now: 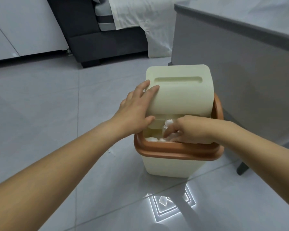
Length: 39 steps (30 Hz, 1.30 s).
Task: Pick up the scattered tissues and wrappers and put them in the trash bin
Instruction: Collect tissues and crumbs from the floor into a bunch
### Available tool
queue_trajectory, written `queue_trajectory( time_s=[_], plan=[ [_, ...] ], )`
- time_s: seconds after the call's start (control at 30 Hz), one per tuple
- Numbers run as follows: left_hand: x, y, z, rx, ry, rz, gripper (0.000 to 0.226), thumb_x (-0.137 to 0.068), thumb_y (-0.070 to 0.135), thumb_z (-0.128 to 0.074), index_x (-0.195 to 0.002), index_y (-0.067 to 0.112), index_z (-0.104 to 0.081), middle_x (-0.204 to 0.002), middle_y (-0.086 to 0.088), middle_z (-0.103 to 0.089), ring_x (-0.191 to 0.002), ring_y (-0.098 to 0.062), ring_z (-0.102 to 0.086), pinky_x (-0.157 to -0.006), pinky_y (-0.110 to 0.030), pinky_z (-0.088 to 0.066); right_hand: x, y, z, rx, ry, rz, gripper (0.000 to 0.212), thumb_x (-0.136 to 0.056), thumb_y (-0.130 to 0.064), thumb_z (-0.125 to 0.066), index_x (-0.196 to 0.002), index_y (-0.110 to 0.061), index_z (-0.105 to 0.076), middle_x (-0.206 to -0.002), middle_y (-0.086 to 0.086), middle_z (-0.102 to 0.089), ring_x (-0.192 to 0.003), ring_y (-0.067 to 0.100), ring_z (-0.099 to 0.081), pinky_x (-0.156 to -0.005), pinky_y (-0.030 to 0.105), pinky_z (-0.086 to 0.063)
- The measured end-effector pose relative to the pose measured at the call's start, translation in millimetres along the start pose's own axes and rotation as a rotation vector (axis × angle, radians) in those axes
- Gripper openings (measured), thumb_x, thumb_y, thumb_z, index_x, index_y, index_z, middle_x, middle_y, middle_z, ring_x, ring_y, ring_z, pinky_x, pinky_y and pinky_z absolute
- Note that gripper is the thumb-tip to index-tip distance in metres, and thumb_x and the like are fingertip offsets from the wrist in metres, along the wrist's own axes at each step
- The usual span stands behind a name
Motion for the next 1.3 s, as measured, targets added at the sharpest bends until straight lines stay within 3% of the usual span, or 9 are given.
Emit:
queue_trajectory(
  time_s=[0.23, 0.3, 0.43, 0.6, 0.73, 0.9, 1.13, 1.23, 1.3],
  plan=[
    [2, -10, -5, 0.045, -0.025, 0.045, 0.079, -0.083, 0.032, -0.061, -0.146, 0.029, -0.012, -0.155, 0.001, -0.003, -0.138, -0.029, -0.018, -0.108, -0.050, -0.025, 20, -6, 38, 0.037, 0.295, 0.041, 0.022, -0.079, -0.041, -0.055, -0.088, -0.027, -0.070, -0.087, -0.010, -0.071, -0.080, 0.014, -0.062, -0.074, 0.030, -0.050],
    [4, -11, -5, 0.086, -0.027, 0.055, 0.079, -0.084, 0.030, -0.060, -0.146, 0.028, -0.013, -0.155, 0.001, -0.004, -0.138, -0.030, -0.018, -0.110, -0.050, -0.026, 23, -4, 46, -0.010, 0.379, 0.062, 0.018, -0.084, -0.032, -0.056, -0.097, -0.028, -0.067, -0.089, -0.012, -0.069, -0.084, 0.012, -0.062, -0.075, 0.026, -0.047],
    [6, -9, -6, 0.125, -0.025, 0.053, 0.079, -0.084, 0.029, -0.060, -0.146, 0.029, -0.011, -0.155, 0.001, -0.004, -0.139, -0.030, -0.017, -0.110, -0.050, -0.026, 10, -3, 5, -0.090, 0.071, 0.006, 0.033, -0.094, -0.040, -0.035, -0.114, -0.034, -0.060, -0.108, -0.014, -0.063, -0.098, 0.010, -0.053, -0.084, 0.024, -0.039],
    [8, -11, -7, 0.149, -0.018, 0.053, 0.079, -0.085, 0.030, -0.059, -0.147, 0.030, -0.010, -0.156, 0.001, -0.003, -0.139, -0.031, -0.017, -0.111, -0.049, -0.026, 6, 10, -22, -0.151, -0.071, -0.179, 0.049, -0.091, -0.054, -0.022, -0.100, -0.028, -0.063, -0.110, -0.002, -0.060, -0.102, 0.018, -0.052, -0.094, 0.032, -0.039],
    [13, -12, -8, 0.186, -0.013, 0.034, 0.069, -0.090, 0.035, -0.051, -0.147, 0.028, -0.012, -0.156, 0.003, -0.002, -0.140, -0.028, -0.015, -0.111, -0.047, -0.024, 17, -5, 19, -0.364, 0.216, -0.014, 0.045, -0.088, -0.041, -0.029, -0.090, -0.027, -0.072, -0.091, -0.012, -0.073, -0.086, 0.001, -0.064, -0.086, 0.024, -0.049],
    [26, -20, -9, 0.266, -0.013, 0.057, 0.058, -0.095, 0.037, -0.041, -0.147, 0.031, -0.015, -0.156, 0.005, -0.002, -0.141, -0.025, -0.013, -0.112, -0.046, -0.023, 20, -18, 60, -0.767, 0.635, 0.057, 0.046, -0.083, -0.026, -0.031, -0.074, -0.015, -0.074, -0.073, 0.003, -0.074, -0.074, 0.013, -0.069, -0.075, 0.034, -0.056],
    [82, -97, 16, 0.313, 0.083, 0.136, 0.048, -0.097, 0.038, -0.033, -0.144, 0.029, -0.028, -0.154, 0.007, -0.013, -0.140, -0.011, -0.019, -0.110, -0.033, -0.027, -3, -132, 51, -0.160, 0.906, 0.415, 0.025, -0.089, -0.022, -0.046, -0.106, -0.017, -0.064, -0.096, 0.002, -0.067, -0.090, 0.022, -0.060, -0.076, 0.037, -0.048],
    [129, -173, 15, 0.180, 0.027, 0.306, 0.050, -0.096, 0.038, -0.033, -0.145, 0.027, -0.025, -0.155, 0.004, -0.012, -0.140, -0.017, -0.023, -0.110, -0.037, -0.029, -51, -168, -6, -0.095, 0.720, 0.533, 0.023, -0.087, -0.016, -0.049, -0.105, -0.014, -0.064, -0.104, 0.004, -0.065, -0.093, 0.026, -0.062, -0.071, 0.037, -0.052],
    [166, -220, 7, 0.114, -0.027, 0.432, 0.051, -0.096, 0.036, -0.034, -0.145, 0.026, -0.024, -0.155, 0.003, -0.010, -0.138, -0.023, -0.025, -0.110, -0.039, -0.029, -108, -160, -65, -0.040, 0.426, 0.364, 0.027, -0.089, -0.014, -0.046, -0.111, -0.016, -0.060, -0.113, 0.003, -0.060, -0.100, 0.027, -0.060, -0.073, 0.036, -0.051]
  ],
)
Point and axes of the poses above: each hand's wrist, its own x-axis away from the middle knuckle, its own z-axis out of the back of the hand, y = z × x, the point moved 9 cm from there along -x, towards the middle knuckle
